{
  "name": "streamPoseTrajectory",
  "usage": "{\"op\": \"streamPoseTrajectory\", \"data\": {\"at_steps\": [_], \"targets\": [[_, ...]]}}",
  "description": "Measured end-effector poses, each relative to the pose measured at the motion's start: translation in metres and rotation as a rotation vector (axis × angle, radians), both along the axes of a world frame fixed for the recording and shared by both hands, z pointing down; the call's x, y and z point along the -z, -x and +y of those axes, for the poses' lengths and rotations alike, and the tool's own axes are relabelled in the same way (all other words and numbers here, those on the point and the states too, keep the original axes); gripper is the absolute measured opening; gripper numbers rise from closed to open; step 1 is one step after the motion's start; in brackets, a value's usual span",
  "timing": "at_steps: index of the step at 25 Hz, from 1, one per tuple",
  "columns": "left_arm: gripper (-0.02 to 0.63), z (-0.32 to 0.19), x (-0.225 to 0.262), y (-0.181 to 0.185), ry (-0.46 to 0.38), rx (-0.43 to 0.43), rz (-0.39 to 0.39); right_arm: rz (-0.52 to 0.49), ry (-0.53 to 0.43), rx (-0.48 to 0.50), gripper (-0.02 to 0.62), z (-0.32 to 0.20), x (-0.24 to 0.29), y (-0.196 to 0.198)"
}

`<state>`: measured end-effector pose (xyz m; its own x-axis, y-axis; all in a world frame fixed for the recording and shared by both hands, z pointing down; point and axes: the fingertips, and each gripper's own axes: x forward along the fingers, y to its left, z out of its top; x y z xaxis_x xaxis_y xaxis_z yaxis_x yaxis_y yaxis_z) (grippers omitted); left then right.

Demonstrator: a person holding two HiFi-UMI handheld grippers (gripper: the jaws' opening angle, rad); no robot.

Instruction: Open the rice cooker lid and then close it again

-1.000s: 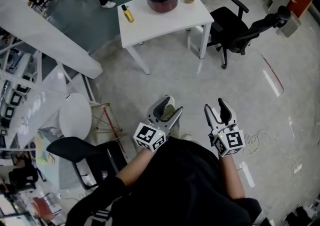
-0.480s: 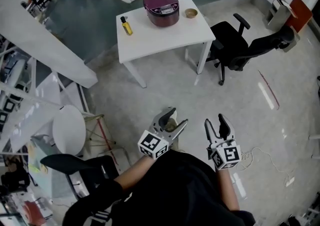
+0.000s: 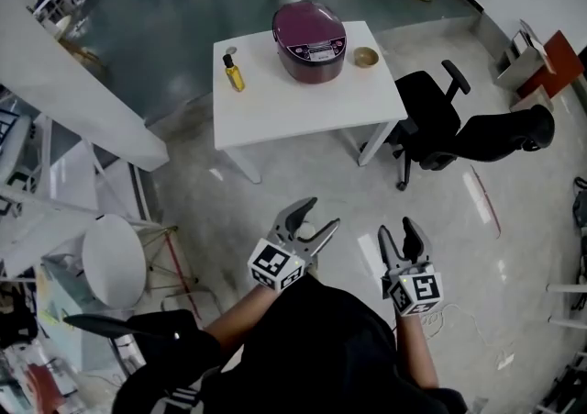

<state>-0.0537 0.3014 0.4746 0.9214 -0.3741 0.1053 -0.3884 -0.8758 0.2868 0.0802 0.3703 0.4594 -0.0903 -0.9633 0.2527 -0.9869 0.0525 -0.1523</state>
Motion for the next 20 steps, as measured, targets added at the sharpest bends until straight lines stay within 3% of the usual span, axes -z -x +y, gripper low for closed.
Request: {"op": "streamPoseTrajectory", "data": {"at_steps": [10, 16, 20], "targets": [[0.252, -0.122, 0.019, -0.014, 0.001, 0.013, 0.034, -0.024, -0.011, 0.023, 0.210, -0.128, 0.030, -0.011], [0.252, -0.172, 0.023, -0.004, 0.003, 0.039, 0.089, 0.050, 0.011, 0.023, 0.210, -0.179, 0.031, -0.014], [0.252, -0.201, 0.019, 0.002, -0.003, 0.055, 0.082, 0.045, 0.017, 0.022, 0.210, -0.199, 0.027, -0.013]]}}
